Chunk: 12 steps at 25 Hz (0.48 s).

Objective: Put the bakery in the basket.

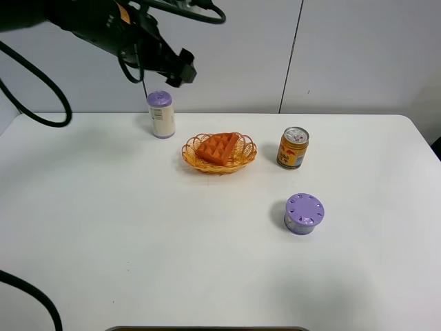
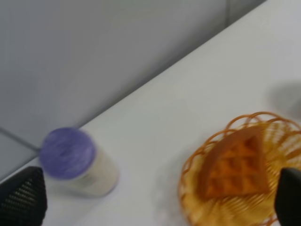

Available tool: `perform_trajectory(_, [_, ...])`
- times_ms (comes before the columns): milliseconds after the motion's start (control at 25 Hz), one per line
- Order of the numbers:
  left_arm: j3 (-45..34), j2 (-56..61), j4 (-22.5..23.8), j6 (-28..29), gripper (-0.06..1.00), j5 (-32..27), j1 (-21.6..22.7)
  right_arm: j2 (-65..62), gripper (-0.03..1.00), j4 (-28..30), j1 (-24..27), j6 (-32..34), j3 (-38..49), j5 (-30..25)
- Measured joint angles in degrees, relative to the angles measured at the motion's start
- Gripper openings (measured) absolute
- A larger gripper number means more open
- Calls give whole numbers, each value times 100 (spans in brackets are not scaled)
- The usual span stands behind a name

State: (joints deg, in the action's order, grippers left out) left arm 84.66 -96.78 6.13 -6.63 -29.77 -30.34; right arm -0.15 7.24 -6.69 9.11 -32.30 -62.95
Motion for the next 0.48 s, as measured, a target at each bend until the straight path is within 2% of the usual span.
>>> perform_trajectory(480, [0, 1599, 381, -113, 99, -1760, 991, 0, 91, 0, 0, 0, 0, 0])
